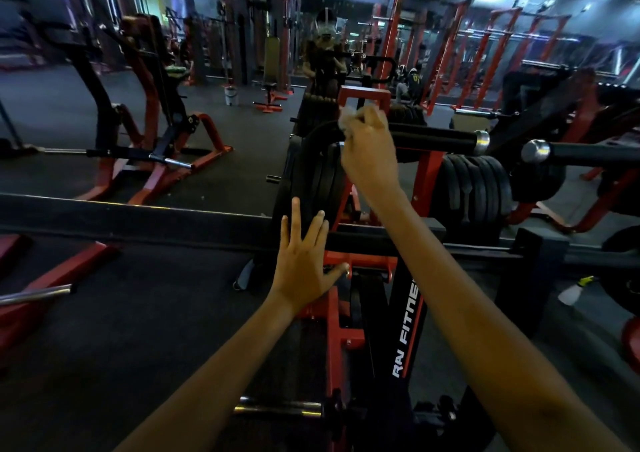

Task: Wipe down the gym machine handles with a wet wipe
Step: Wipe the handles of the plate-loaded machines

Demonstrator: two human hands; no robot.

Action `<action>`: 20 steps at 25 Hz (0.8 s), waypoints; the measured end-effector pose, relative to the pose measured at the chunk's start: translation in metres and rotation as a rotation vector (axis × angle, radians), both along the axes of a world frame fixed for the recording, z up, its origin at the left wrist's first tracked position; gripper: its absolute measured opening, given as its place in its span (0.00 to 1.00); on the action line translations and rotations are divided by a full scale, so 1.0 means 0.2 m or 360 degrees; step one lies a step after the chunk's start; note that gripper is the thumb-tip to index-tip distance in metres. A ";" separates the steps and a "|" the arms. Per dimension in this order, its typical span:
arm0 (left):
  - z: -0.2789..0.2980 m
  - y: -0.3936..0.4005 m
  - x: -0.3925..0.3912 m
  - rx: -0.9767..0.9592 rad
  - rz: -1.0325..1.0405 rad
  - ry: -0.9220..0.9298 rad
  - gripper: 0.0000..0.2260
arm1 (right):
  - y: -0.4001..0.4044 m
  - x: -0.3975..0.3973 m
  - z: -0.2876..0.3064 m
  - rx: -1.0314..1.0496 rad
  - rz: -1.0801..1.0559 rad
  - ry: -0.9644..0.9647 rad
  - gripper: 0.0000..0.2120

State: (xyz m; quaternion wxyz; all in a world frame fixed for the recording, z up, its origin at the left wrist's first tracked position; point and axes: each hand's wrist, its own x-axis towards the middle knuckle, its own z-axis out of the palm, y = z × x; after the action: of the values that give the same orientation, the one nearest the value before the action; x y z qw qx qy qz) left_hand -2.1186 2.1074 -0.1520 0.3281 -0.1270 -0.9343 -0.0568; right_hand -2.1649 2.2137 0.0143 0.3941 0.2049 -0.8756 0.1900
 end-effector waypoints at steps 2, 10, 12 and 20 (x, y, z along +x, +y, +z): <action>-0.01 0.00 0.00 0.0001 0.0007 -0.0019 0.36 | -0.06 -0.01 -0.02 0.0282 0.0176 0.0000 0.14; -0.08 0.02 0.05 0.0047 -0.0007 -0.0069 0.37 | -0.08 0.00 -0.03 0.1030 0.0295 0.0043 0.24; -0.08 0.01 0.06 0.0063 -0.0029 -0.0083 0.37 | -0.07 0.00 0.04 0.0691 0.0166 0.0060 0.18; -0.08 0.01 0.06 0.0095 -0.0011 -0.0022 0.36 | -0.14 0.06 -0.18 0.1173 0.0369 0.0077 0.26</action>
State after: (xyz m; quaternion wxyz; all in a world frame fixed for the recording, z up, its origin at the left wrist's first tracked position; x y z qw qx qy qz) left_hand -2.1074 2.1096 -0.1684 0.3252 -0.1201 -0.9340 -0.0868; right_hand -2.1525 2.1864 -0.0224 0.2903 0.4349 -0.8466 -0.0990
